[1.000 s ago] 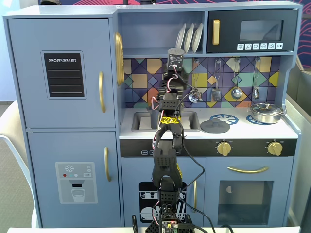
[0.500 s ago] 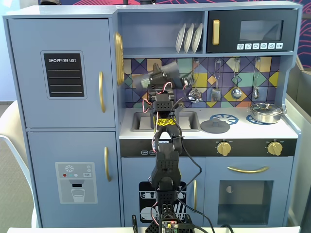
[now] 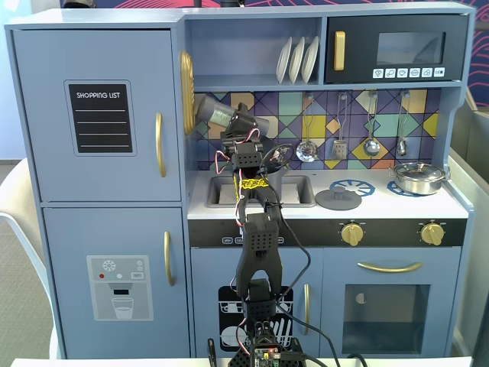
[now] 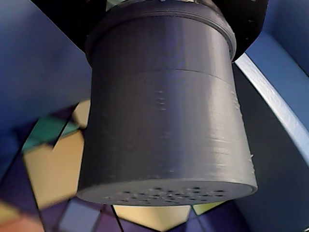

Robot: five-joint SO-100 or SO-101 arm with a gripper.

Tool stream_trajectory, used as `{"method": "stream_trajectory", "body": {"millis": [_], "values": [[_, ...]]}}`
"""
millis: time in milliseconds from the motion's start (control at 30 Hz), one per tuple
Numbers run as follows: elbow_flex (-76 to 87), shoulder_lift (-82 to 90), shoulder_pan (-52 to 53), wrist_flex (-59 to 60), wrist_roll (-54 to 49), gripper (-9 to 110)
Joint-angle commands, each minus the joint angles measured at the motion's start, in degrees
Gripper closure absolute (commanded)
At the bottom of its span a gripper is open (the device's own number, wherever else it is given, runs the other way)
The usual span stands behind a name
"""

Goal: Put salt in the gray recipient

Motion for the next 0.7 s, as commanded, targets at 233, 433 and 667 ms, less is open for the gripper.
{"method": "stream_trajectory", "body": {"millis": [233,433,667], "values": [[-15.6,-4.7,-2.6,2.9,20.5,101],[-16.2,-3.5,-1.6,15.3,25.1,101],[-11.7,-2.3,-2.4,17.6,23.4,101]]}}
